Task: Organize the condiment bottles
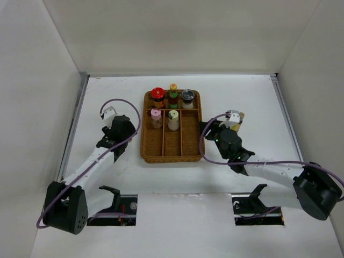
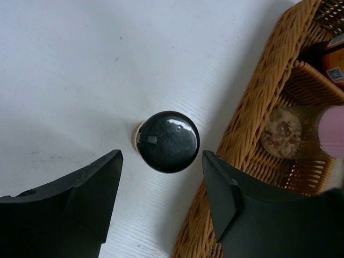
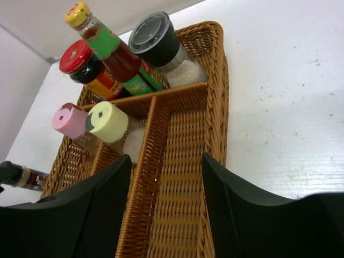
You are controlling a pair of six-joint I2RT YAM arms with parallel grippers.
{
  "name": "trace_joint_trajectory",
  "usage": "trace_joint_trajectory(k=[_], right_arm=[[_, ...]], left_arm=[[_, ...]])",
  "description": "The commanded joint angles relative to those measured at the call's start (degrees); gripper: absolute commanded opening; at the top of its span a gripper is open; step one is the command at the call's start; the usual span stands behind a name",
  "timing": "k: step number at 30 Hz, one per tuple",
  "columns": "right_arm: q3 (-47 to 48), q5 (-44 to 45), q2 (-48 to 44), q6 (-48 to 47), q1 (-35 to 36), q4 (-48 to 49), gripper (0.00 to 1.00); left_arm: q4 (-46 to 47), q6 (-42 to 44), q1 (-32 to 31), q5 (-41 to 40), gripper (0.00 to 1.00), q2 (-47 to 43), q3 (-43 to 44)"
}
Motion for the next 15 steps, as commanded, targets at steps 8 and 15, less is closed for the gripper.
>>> trace_joint_trajectory(k=[8,15], right_arm=[[2.6,-0.8,0.8,0.0,0.5,1.8,0.59],[2.6,-0.8,0.8,0.0,0.5,1.8,0.59]], left_arm=[[7.1,1.4,0.8,-2.0,0.52,2.5,1.8],[8.3,1.8,0.0,-3.8,0.41,3.7,1.7]])
